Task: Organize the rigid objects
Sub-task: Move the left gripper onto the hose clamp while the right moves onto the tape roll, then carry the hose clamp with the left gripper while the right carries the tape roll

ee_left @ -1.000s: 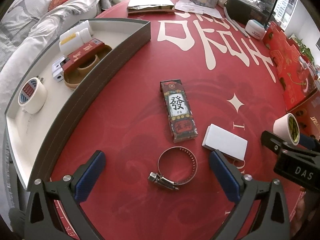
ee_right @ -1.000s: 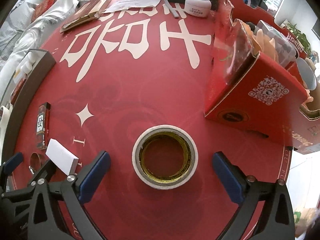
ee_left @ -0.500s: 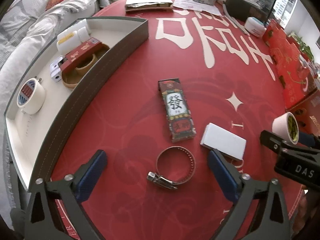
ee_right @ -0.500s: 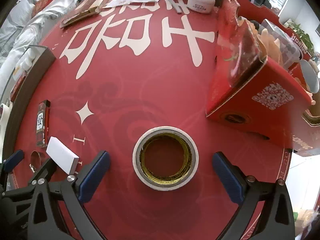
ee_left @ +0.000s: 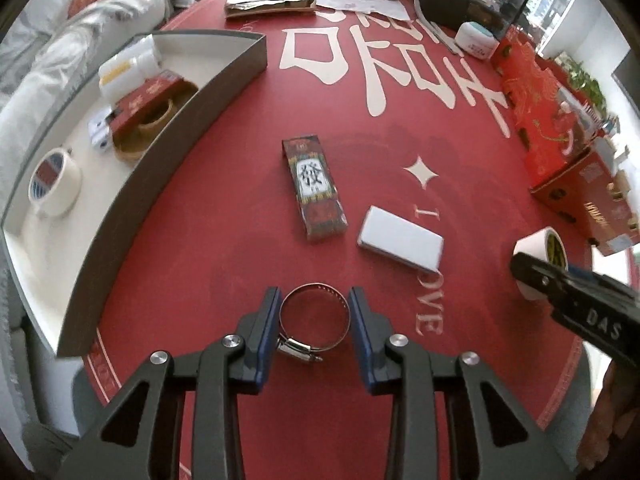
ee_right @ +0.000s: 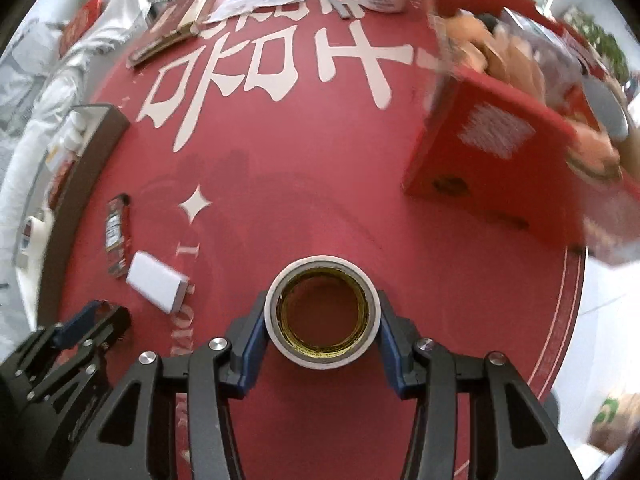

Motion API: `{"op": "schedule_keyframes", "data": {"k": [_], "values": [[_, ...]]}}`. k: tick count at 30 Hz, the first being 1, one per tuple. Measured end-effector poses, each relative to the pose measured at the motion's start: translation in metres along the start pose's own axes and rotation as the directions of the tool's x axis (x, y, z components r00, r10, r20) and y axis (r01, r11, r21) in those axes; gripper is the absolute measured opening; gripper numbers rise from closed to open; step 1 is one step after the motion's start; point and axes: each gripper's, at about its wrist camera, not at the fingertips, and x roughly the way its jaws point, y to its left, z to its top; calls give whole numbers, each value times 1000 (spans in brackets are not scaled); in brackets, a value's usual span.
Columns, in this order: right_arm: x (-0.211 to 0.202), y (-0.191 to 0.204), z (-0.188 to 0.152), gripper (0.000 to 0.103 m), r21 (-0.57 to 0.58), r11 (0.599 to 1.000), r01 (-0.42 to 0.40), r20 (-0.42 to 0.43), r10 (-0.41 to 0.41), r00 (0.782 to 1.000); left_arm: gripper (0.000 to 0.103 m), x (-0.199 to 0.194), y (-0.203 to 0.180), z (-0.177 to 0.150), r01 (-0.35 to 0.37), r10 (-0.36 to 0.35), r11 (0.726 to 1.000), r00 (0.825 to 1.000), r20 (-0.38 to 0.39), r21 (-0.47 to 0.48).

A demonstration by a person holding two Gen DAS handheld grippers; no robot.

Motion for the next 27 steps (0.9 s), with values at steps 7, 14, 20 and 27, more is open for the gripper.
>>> {"op": "schedule_keyframes", "data": {"k": [7, 14, 20, 27], "values": [[-64, -4, -21, 50, -6, 996, -90, 133, 90, 987, 37, -74, -10, 7, 41, -40, 999, 991, 127, -3], [-161, 16, -13, 50, -79, 983, -166, 354, 184, 917, 37, -177, -10, 32, 70, -52, 997, 941, 333, -41], [-224, 53, 18, 50, -168, 956, -240, 445, 290, 847, 37, -245, 20, 56, 110, -48, 988, 887, 459, -109], [-253, 104, 59, 50, -258, 930, -261, 472, 357, 806, 37, -287, 63, 76, 11, 113, 977, 817, 565, -212]]}}
